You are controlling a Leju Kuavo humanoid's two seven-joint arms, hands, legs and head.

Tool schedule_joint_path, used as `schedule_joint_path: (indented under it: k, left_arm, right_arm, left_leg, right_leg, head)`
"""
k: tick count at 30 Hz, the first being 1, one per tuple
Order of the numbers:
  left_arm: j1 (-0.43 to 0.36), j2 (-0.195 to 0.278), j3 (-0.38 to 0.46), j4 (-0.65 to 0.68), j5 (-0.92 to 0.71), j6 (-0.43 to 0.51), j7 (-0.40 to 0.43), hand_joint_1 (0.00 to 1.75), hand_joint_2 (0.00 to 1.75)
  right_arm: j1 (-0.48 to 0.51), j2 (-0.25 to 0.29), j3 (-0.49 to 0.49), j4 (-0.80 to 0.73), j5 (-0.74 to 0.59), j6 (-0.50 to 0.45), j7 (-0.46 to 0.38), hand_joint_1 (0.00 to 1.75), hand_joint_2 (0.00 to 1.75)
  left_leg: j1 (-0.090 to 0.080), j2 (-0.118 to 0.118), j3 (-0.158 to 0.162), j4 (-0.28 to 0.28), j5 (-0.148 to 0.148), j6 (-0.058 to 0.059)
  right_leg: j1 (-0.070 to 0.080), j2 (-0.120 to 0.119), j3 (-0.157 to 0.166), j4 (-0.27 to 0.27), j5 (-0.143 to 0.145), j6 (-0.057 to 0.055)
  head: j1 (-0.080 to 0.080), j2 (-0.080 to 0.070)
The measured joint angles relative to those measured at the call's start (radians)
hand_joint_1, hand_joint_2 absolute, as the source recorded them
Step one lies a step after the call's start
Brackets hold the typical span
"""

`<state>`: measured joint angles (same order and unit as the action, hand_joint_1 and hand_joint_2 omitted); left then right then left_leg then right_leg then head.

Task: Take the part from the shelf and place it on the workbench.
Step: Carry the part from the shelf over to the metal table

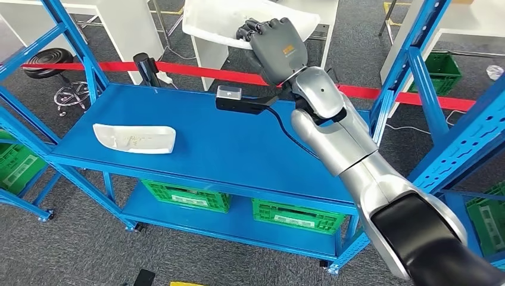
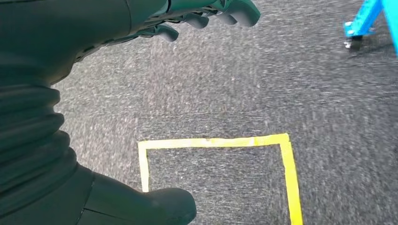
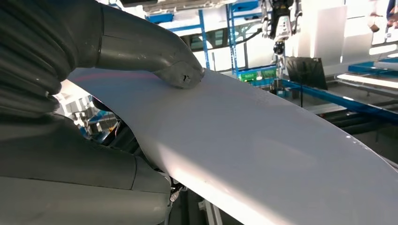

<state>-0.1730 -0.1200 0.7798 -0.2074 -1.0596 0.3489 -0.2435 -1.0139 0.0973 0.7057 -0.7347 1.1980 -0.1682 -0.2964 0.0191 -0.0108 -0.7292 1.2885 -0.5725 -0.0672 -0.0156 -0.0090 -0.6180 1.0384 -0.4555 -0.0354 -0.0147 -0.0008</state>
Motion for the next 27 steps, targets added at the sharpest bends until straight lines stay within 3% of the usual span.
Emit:
schedule_joint_path:
  k: [1, 2, 5, 6, 9, 11, 14, 15, 16, 17, 19, 21, 23, 25, 27]
  left_arm:
    - [0.0, 0.0, 0.002, 0.0, 0.001, 0.001, -0.001, 0.0, 1.75]
    - [0.0, 0.0, 0.003, 0.0, 0.002, 0.002, -0.001, 0.0, 1.75]
    - [-0.002, 0.002, 0.004, 0.0, 0.003, 0.004, -0.001, 0.0, 1.75]
    - [-0.003, 0.002, 0.005, 0.0, 0.003, 0.005, 0.0, 0.0, 1.75]
    - [-0.003, 0.003, 0.01, 0.0, 0.006, 0.007, 0.002, 0.0, 1.75]
    - [-0.003, 0.004, 0.014, 0.0, 0.01, 0.007, 0.002, 0.0, 1.75]
    - [-0.004, 0.005, 0.019, 0.0, 0.014, 0.007, 0.001, 0.0, 1.75]
    - [-0.004, 0.005, 0.02, 0.0, 0.014, 0.007, 0.0, 0.0, 1.75]
    - [-0.003, 0.005, 0.021, 0.0, 0.014, 0.007, 0.0, 0.0, 1.75]
    - [-0.003, 0.005, 0.021, 0.0, 0.015, 0.007, -0.001, 0.0, 1.75]
    - [-0.002, 0.004, 0.021, 0.0, 0.015, 0.007, -0.001, 0.0, 1.75]
    - [-0.003, 0.004, 0.021, 0.0, 0.015, 0.007, -0.002, 0.0, 1.75]
    - [-0.003, 0.004, 0.021, 0.0, 0.015, 0.007, -0.002, 0.0, 1.75]
    - [-0.002, 0.004, 0.021, 0.001, 0.015, 0.007, -0.002, 0.0, 1.75]
    - [-0.002, 0.004, 0.021, 0.001, 0.014, 0.007, -0.002, 0.0, 1.75]
  right_arm:
    - [0.004, 0.0, 0.0, -0.003, -0.001, 0.0, -0.001, 1.75, 1.75]
    - [0.006, 0.0, -0.001, -0.007, -0.003, 0.0, -0.001, 1.75, 1.75]
    - [0.007, -0.001, -0.005, -0.019, -0.005, 0.002, -0.001, 1.75, 1.75]
    - [0.007, -0.001, -0.006, -0.023, -0.005, 0.003, -0.002, 1.75, 1.75]
    - [0.008, -0.002, -0.007, -0.026, -0.006, 0.006, -0.003, 1.75, 1.75]
    - [0.008, -0.003, -0.008, -0.03, -0.007, 0.008, -0.002, 1.75, 1.75]
    - [0.009, -0.003, -0.008, -0.033, -0.007, 0.014, -0.002, 1.75, 1.75]
    - [0.011, -0.003, -0.008, -0.034, -0.007, 0.017, -0.001, 1.75, 1.75]
    - [0.012, -0.004, -0.008, -0.035, -0.006, 0.019, -0.001, 1.75, 1.75]
    - [0.013, -0.004, -0.009, -0.037, -0.006, 0.02, 0.0, 1.75, 1.75]
    - [0.014, -0.004, -0.01, -0.045, -0.005, 0.019, 0.003, 1.75, 1.75]
    - [0.014, -0.004, -0.013, -0.054, -0.004, 0.018, 0.004, 1.75, 1.75]
    - [0.014, -0.004, -0.017, -0.058, -0.004, 0.018, 0.004, 1.75, 1.75]
    - [0.013, -0.004, -0.021, -0.061, -0.002, 0.018, 0.005, 1.75, 1.75]
    - [0.013, -0.003, -0.023, -0.064, 0.002, 0.018, 0.007, 1.75, 1.75]
  left_leg:
    - [0.0, 0.0, 0.008, 0.002, 0.004, 0.001]
    - [0.0, 0.001, 0.036, -0.037, 0.023, 0.003]
    - [-0.005, 0.01, 0.155, -0.233, 0.082, 0.016]
    - [-0.008, 0.012, 0.173, -0.265, 0.087, 0.021]
    - [-0.012, 0.009, 0.17, -0.274, 0.099, 0.038]
    - [-0.008, 0.01, 0.162, -0.279, 0.112, 0.052]
    - [-0.009, 0.011, 0.138, -0.279, 0.131, 0.064]
    - [-0.009, 0.01, 0.128, -0.278, 0.137, 0.065]
    - [-0.01, 0.009, 0.117, -0.275, 0.143, 0.065]
    - [-0.01, 0.007, 0.108, -0.272, 0.148, 0.064]
    - [-0.01, 0.004, 0.092, -0.265, 0.157, 0.058]
    - [-0.01, 0.002, 0.084, -0.261, 0.166, 0.047]
    - [-0.009, 0.001, 0.081, -0.264, 0.176, 0.034]
    - [-0.009, 0.001, 0.073, -0.262, 0.175, 0.021]
    - [-0.008, 0.004, 0.048, -0.205, 0.123, 0.011]
  right_leg:
    - [0.001, -0.001, -0.005, 0.001, 0.004, 0.001]
    - [0.001, -0.002, -0.009, 0.001, 0.007, 0.003]
    - [0.003, -0.004, -0.017, 0.002, 0.017, 0.014]
    - [0.004, -0.005, -0.018, 0.002, 0.021, 0.02]
    - [0.003, -0.006, -0.022, -0.002, 0.031, 0.039]
    - [0.002, -0.003, -0.037, 0.029, 0.0, 0.049]
    - [0.002, 0.001, -0.103, 0.205, -0.114, 0.056]
    - [0.002, 0.002, -0.118, 0.255, -0.136, 0.056]
    - [0.002, 0.002, -0.116, 0.273, -0.14, 0.056]
    - [0.002, 0.002, -0.092, 0.248, -0.125, 0.053]
    - [0.004, 0.004, -0.003, 0.115, -0.086, 0.044]
    - [0.011, 0.007, 0.052, 0.023, -0.063, 0.034]
    - [0.018, 0.008, 0.051, 0.013, -0.054, 0.023]
    - [0.014, 0.006, 0.044, 0.003, -0.043, 0.009]
    - [0.009, 0.004, 0.033, -0.005, -0.024, -0.004]
  head:
    - [0.0, 0.0]
    - [0.0, 0.0]
    - [0.0, 0.0]
    - [0.001, 0.0]
    - [0.001, 0.0]
    - [0.002, 0.0]
    - [0.002, 0.0]
    - [0.002, 0.0]
    - [0.002, 0.0]
    - [0.002, 0.0]
    - [0.002, 0.0]
    - [0.002, 0.0]
    - [0.004, 0.0]
    - [0.005, 0.0]
    - [0.004, 0.0]
